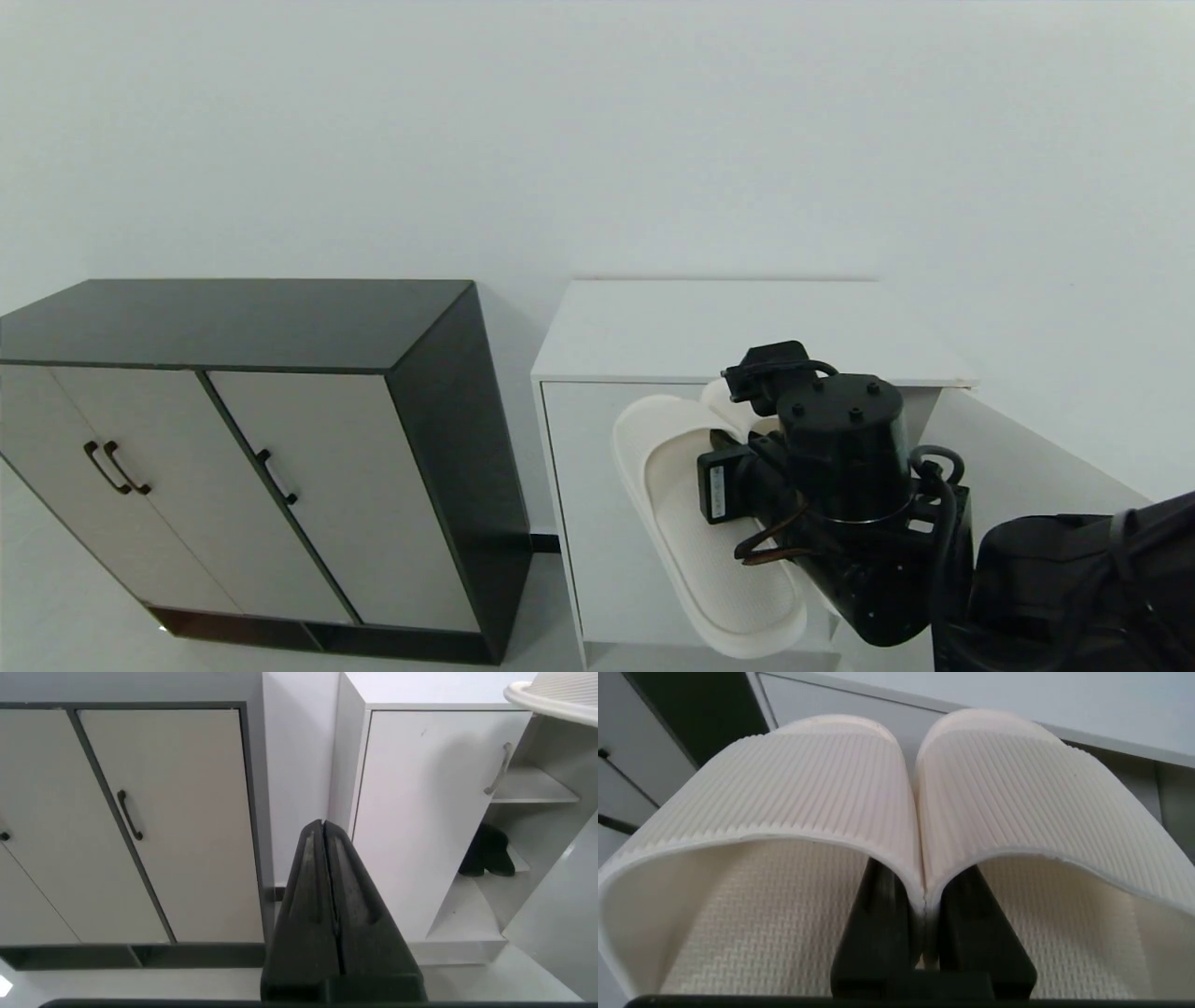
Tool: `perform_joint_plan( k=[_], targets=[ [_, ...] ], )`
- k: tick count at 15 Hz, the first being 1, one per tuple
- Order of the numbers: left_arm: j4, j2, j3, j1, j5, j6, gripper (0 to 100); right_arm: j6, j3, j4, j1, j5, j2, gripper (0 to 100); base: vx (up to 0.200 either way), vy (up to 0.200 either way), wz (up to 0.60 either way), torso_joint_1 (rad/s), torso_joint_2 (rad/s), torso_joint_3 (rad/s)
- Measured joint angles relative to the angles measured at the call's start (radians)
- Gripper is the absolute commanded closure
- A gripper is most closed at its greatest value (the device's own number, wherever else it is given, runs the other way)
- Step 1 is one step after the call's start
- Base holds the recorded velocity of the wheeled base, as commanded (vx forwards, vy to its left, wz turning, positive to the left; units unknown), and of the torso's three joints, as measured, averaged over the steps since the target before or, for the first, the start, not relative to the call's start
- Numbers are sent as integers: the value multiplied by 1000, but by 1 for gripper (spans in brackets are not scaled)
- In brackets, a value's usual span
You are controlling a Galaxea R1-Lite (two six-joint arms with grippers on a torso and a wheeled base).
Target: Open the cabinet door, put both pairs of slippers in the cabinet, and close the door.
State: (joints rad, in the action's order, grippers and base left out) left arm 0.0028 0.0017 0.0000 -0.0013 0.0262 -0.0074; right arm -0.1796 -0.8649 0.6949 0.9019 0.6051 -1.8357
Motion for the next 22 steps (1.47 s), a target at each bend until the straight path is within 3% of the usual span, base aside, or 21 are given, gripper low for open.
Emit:
perform_joint_plan(
  k=[9, 22],
  targets=[
    [0, 0, 0, 0, 0, 0, 100, 4, 4, -1, -1, 1, -1, 100, 0, 0, 0, 0, 0, 0],
    [0, 0, 0, 0, 0, 2, 100, 6, 5, 0, 2, 1, 5, 100, 0, -200, 0, 3, 1, 2]
  ],
)
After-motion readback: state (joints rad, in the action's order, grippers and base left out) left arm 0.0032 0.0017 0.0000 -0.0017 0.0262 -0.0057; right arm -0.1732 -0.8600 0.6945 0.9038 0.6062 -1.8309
